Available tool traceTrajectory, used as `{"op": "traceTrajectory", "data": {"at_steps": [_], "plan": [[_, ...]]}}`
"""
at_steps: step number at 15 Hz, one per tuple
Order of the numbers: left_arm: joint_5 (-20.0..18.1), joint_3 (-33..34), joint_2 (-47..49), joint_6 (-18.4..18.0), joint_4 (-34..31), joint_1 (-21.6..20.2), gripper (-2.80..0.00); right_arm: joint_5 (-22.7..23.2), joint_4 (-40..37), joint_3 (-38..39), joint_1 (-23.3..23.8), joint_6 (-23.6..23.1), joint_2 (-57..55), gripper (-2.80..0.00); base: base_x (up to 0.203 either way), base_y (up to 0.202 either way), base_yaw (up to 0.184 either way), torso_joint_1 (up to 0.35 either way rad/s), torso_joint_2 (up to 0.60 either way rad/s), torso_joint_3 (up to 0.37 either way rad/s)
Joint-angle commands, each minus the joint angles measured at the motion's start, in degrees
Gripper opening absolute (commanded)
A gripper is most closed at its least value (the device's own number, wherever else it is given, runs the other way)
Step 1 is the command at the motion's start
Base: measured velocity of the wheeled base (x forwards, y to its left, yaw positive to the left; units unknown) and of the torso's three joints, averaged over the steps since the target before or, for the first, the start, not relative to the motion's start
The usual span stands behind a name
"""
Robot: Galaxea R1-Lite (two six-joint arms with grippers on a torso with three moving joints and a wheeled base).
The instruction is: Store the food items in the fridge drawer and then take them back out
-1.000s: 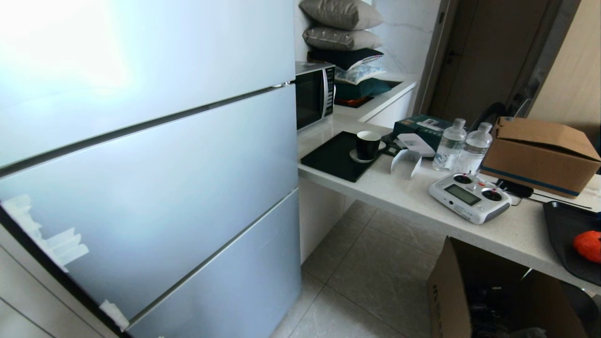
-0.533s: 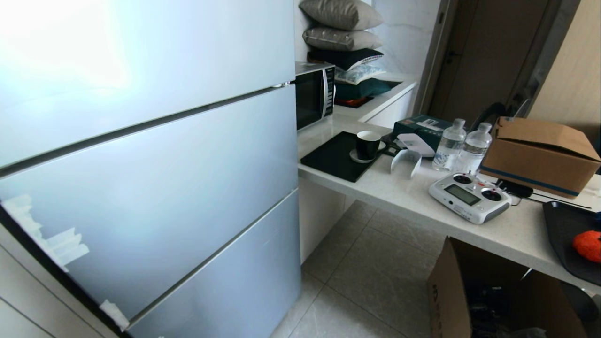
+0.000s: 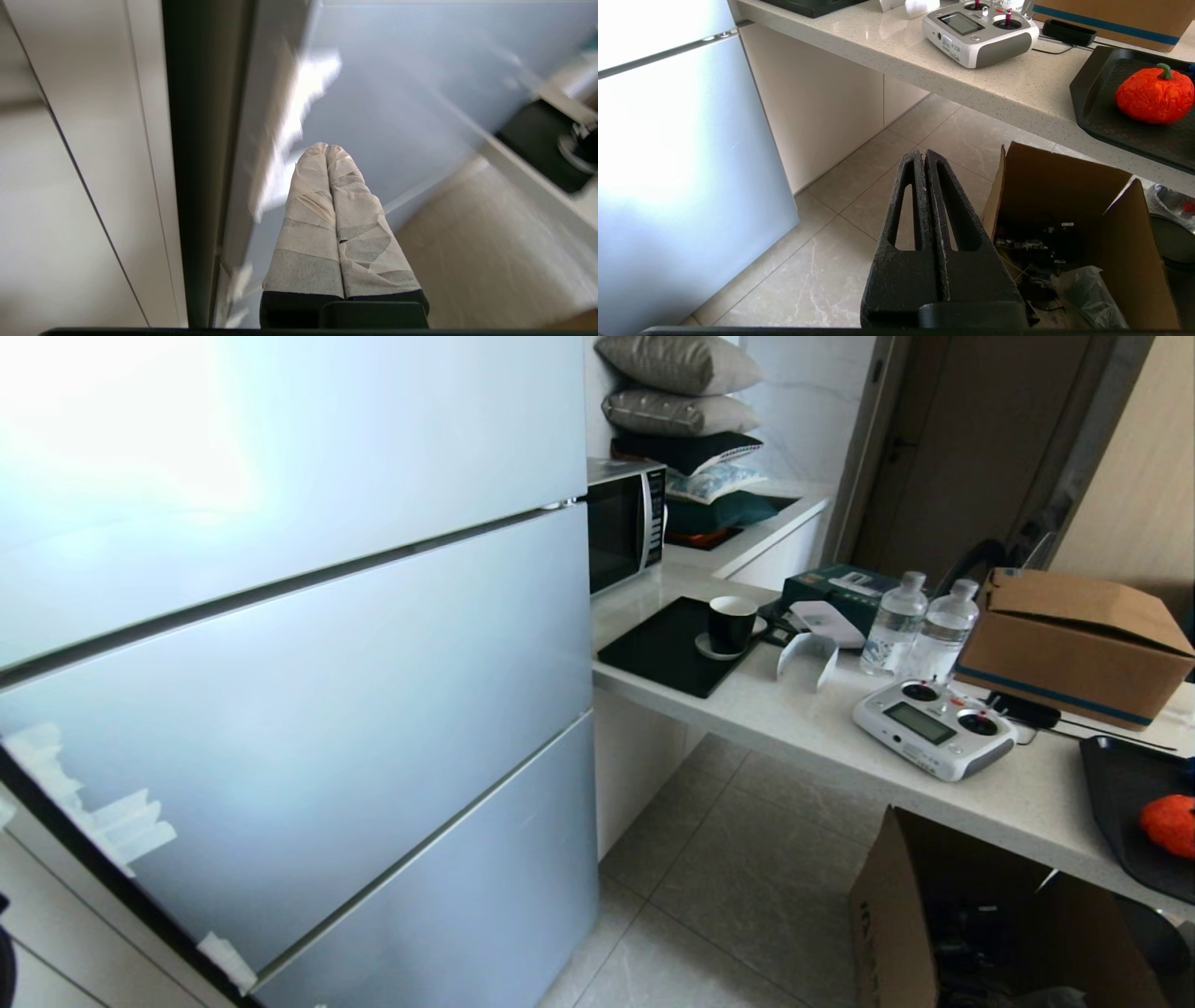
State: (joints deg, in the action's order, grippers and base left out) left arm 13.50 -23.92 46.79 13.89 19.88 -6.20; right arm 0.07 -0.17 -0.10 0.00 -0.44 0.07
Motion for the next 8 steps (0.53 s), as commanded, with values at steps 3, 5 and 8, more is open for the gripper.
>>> {"op": "traceTrajectory", "data": {"at_steps": [3, 5, 8], "plan": [[0.27, -1.48, 4.24, 0.01, 0.26, -3.36, -2.8, 0.01, -0.01, 0.01, 0.0, 0.0, 0.02, -2.8, 0.0, 0.0, 0.0, 0.0, 0.0, 0.0], [0.37, -1.14, 3.84, -0.42, 0.16, -4.17, -2.8, 0.01, -0.01, 0.01, 0.0, 0.0, 0.02, -2.8, 0.0, 0.0, 0.0, 0.0, 0.0, 0.0], [0.2, -1.3, 4.14, -1.81, 0.3, -5.66, -2.8, 0.01, -0.01, 0.01, 0.0, 0.0, 0.02, -2.8, 0.0, 0.0, 0.0, 0.0, 0.0, 0.0]]}}
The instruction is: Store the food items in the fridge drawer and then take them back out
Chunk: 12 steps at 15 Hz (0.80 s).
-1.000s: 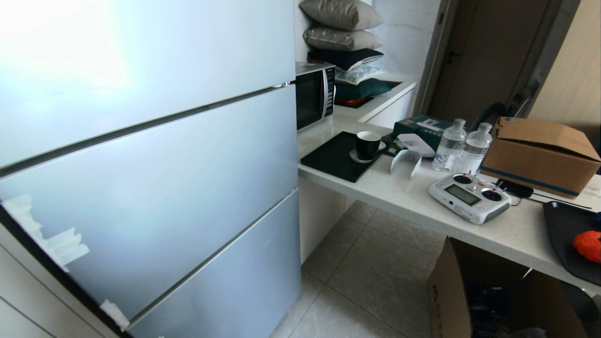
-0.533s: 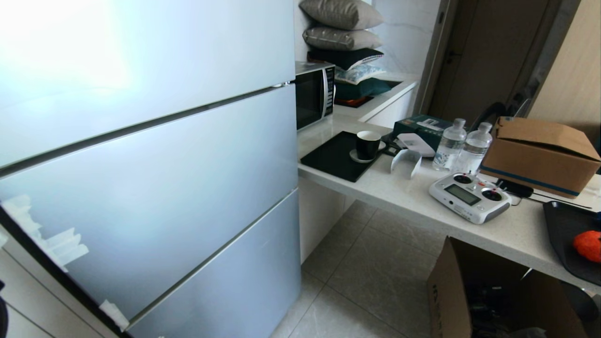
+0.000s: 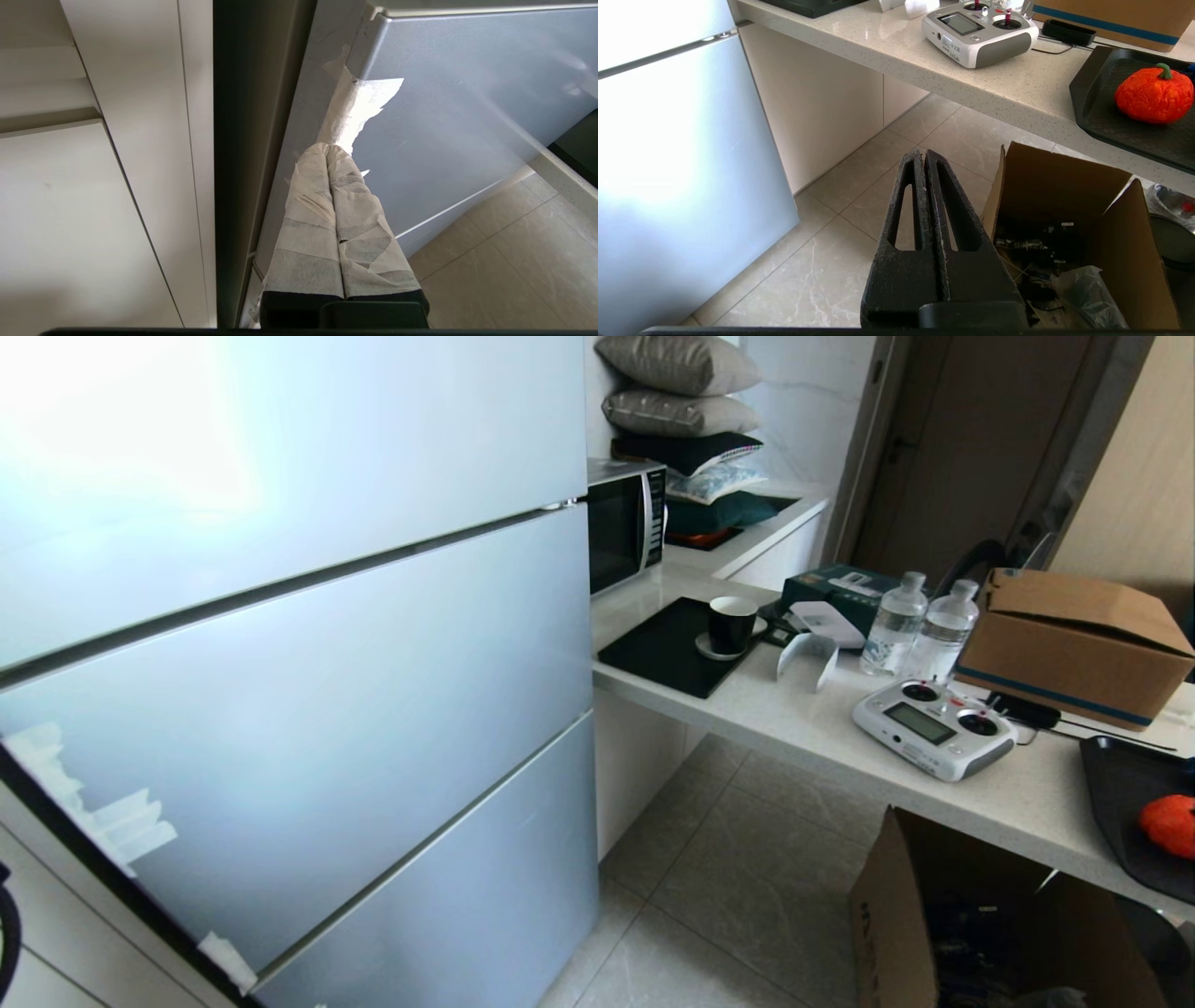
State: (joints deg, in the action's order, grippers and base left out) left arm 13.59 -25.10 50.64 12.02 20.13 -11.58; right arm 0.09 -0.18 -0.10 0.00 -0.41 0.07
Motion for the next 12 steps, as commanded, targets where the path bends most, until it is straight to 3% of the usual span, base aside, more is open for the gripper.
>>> {"op": "traceTrajectory", "data": {"at_steps": [1, 6, 10, 12], "plan": [[-0.14, -0.28, 1.54, 0.1, 0.33, -0.28, -2.8, -0.01, 0.01, 0.01, 0.0, -0.02, 0.01, -2.8, 0.0, 0.0, 0.0, 0.0, 0.0, 0.0], [-0.38, -3.46, 6.89, 0.2, 1.57, -0.51, -2.8, -0.01, 0.01, 0.01, 0.0, -0.02, 0.01, -2.8, 0.0, 0.0, 0.0, 0.0, 0.0, 0.0], [-0.5, -3.82, 7.28, 0.2, 1.58, -3.1, -2.8, -0.01, 0.01, 0.01, 0.0, -0.02, 0.01, -2.8, 0.0, 0.0, 0.0, 0.0, 0.0, 0.0], [-2.4, -3.74, 7.52, 0.39, 1.59, -3.1, -2.8, -0.01, 0.01, 0.01, -0.09, -0.02, 0.01, -2.8, 0.0, 0.0, 0.0, 0.0, 0.0, 0.0]]}}
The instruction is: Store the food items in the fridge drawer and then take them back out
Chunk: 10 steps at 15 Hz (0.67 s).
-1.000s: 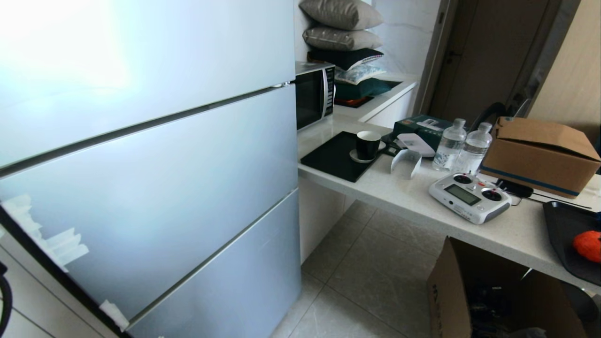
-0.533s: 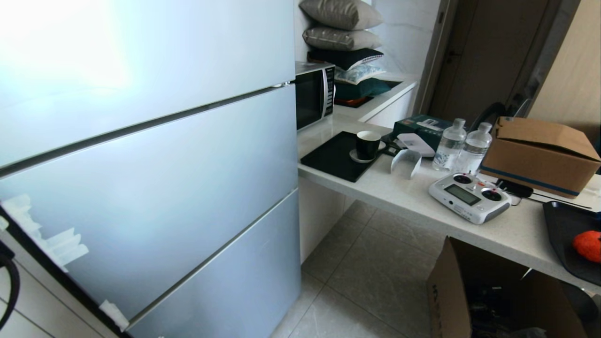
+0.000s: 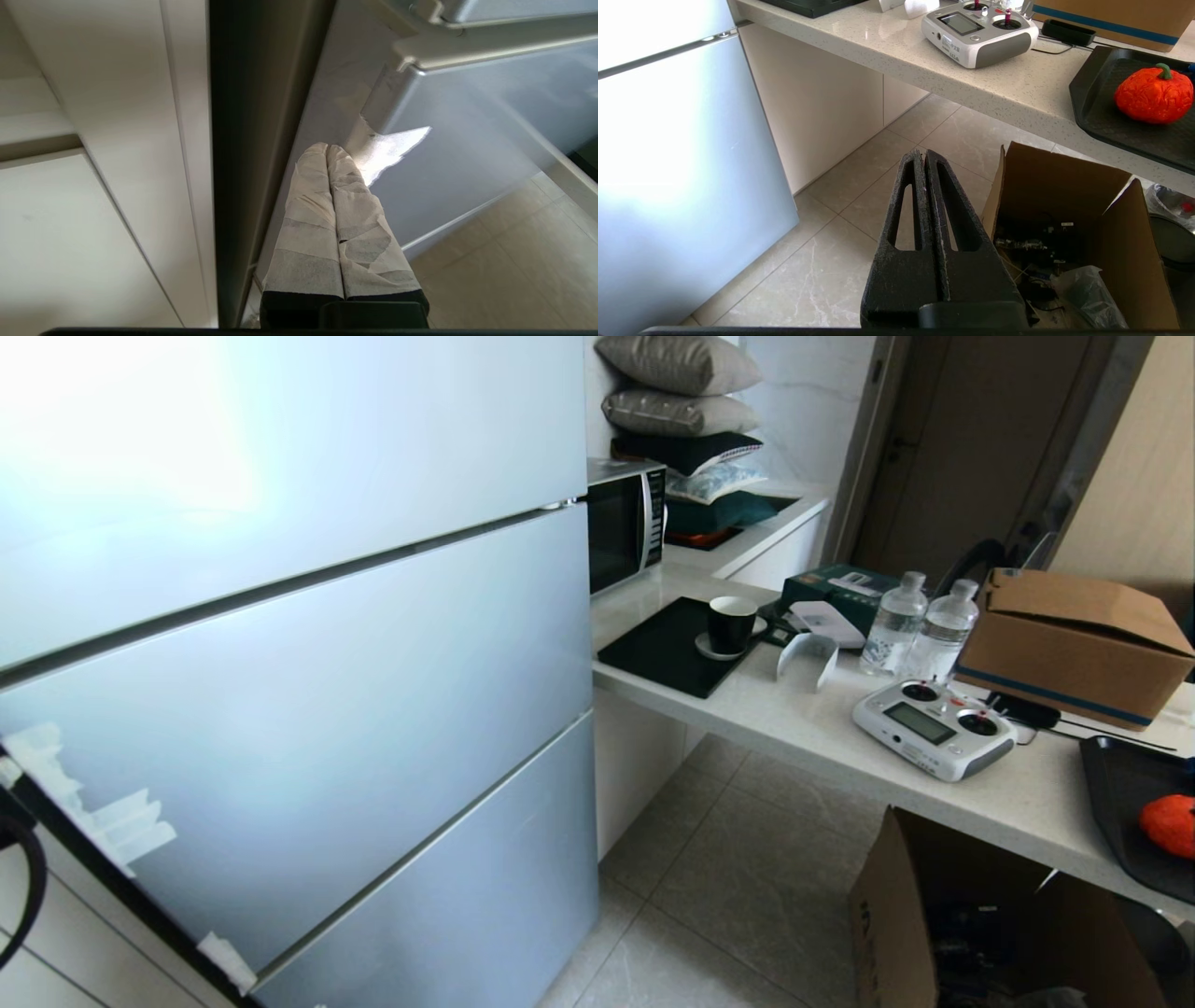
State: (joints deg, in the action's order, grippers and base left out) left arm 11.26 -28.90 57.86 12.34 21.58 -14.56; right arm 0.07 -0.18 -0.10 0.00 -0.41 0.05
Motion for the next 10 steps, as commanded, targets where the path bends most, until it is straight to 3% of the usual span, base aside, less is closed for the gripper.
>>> {"op": "traceTrajectory", "data": {"at_steps": [1, 10], "plan": [[-1.6, 0.09, 0.42, 0.3, 0.13, -0.12, -2.8, 0.01, 0.01, 0.01, 0.0, -0.02, 0.04, -2.8, 0.0, 0.0, 0.0, 0.0, 0.0, 0.0], [-4.42, 0.38, 4.29, 1.82, 2.22, -5.17, -2.8, 0.01, 0.01, 0.01, 0.0, -0.02, 0.04, -2.8, 0.0, 0.0, 0.0, 0.0, 0.0, 0.0]]}}
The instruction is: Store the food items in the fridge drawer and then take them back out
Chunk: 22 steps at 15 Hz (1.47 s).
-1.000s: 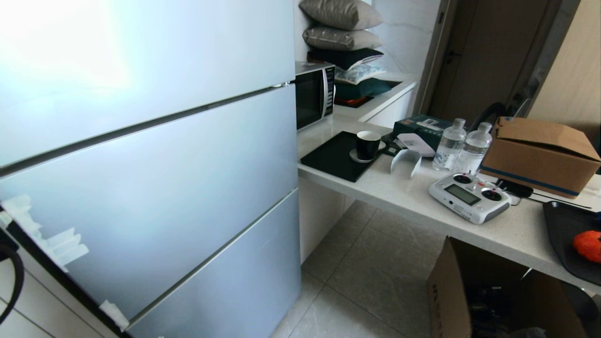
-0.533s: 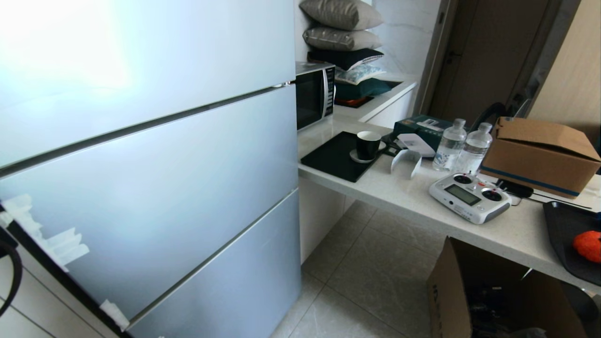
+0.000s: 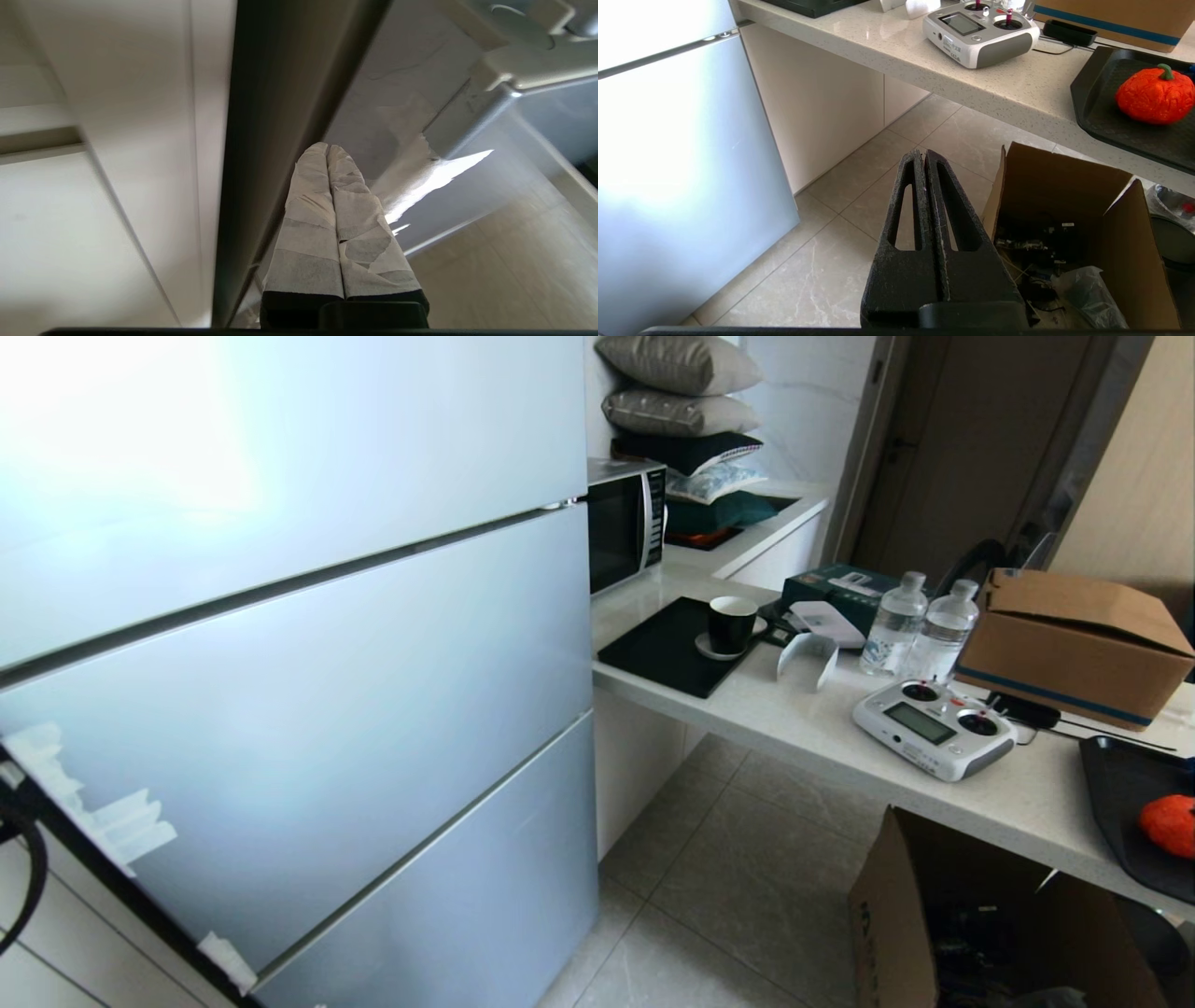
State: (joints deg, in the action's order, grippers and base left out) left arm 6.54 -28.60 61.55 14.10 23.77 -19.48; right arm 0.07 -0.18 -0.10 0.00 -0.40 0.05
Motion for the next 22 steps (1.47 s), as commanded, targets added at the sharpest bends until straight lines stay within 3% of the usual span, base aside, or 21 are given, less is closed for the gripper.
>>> {"op": "traceTrajectory", "data": {"at_steps": [1, 3, 6, 15, 19, 22], "plan": [[-1.73, 0.31, 0.91, 0.22, 0.47, -0.29, -2.8, 0.01, 0.01, 0.01, 0.0, -0.04, 0.04, -2.8, 0.0, 0.0, 0.0, 0.0, 0.0, 0.0], [-5.45, 0.56, 0.87, 2.55, 0.58, -0.33, -2.8, 0.01, 0.01, 0.01, 0.0, -0.04, 0.04, -2.8, 0.0, 0.0, 0.0, 0.0, 0.0, 0.0], [-9.56, 1.72, 0.32, 3.02, 0.58, -0.3, -2.8, 0.01, 0.01, 0.01, 0.0, -0.04, 0.04, -2.8, 0.0, 0.0, 0.0, 0.0, 0.0, 0.0], [-10.94, 4.56, -3.42, 2.92, 0.49, -0.29, -2.8, 0.01, 0.01, 0.01, 0.0, -0.04, 0.04, -2.8, 0.0, 0.0, 0.0, 0.0, 0.0, 0.0], [-11.47, 6.83, -9.58, 2.7, 0.01, 0.04, -2.8, 0.01, 0.01, 0.01, 0.0, -0.04, 0.04, -2.8, 0.0, 0.0, 0.0, 0.0, 0.0, 0.0], [-15.61, 10.66, -13.95, 2.6, -0.21, 0.22, -2.8, 0.01, 0.01, 0.01, 0.0, -0.04, 0.04, -2.8, 0.0, 0.0, 0.0, 0.0, 0.0, 0.0]]}}
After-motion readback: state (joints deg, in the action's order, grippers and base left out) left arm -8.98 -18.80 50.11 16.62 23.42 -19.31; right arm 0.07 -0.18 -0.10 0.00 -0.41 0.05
